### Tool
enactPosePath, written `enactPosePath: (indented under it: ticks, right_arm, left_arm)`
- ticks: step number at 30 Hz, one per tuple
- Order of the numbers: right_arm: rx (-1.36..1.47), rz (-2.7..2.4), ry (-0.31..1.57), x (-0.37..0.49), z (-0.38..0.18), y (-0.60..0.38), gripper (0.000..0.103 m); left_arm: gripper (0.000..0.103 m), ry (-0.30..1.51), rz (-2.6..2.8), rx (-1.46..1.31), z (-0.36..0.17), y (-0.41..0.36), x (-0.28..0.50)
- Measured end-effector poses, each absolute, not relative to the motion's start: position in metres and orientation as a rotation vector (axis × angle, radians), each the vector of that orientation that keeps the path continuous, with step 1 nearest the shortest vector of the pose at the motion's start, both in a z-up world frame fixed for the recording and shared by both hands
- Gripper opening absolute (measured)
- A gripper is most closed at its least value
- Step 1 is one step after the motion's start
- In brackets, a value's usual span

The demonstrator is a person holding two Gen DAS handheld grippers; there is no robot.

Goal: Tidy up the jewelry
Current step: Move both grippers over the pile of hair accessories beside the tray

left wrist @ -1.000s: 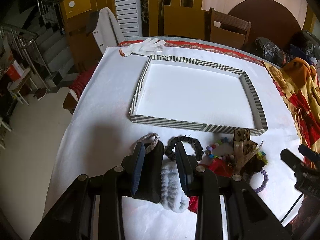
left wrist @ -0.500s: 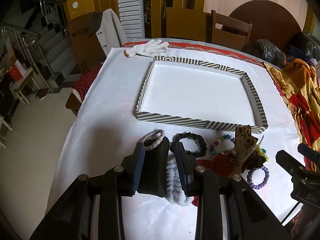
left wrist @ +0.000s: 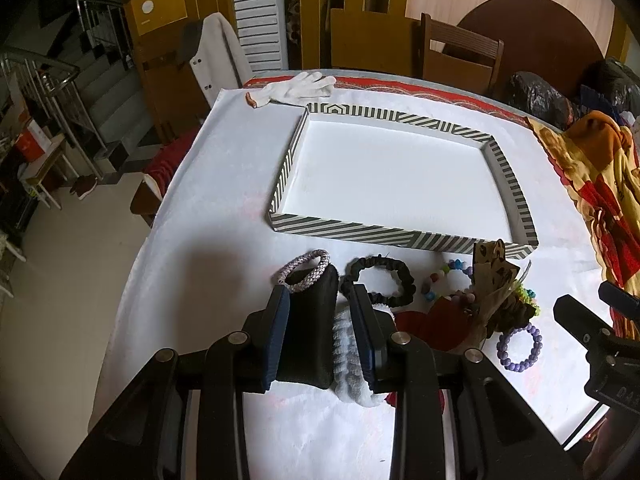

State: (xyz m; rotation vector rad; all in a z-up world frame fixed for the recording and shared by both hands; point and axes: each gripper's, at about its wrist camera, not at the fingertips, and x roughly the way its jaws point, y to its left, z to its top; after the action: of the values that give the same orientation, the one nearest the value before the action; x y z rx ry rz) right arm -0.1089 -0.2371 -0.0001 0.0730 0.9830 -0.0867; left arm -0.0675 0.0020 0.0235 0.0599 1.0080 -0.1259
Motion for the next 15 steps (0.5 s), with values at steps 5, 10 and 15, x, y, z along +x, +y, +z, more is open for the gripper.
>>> enactPosePath:
  ticks: [5,10,15]
  right_arm:
    - [0.082,-0.094,0.993,-0.1076,-0.0024,-0.238,0.1]
    - [0.079,-0.093,1.001,-0.1057,-0.0043,-0.2354,0.1]
    - [0.071,-0.089,1.01,-0.1036,-0.006,-0.2317,0.1]
  left_arm:
    - [0.023,1.011,-0.126,0.057,0.0222,0.0029,-0.0682]
    - [0.023,1.018,-0.129,0.048,0.0203,0.0061,-0.0672]
    - [0.023,1.029,-0.129,0.04,0.0181,0.0084,-0.0646]
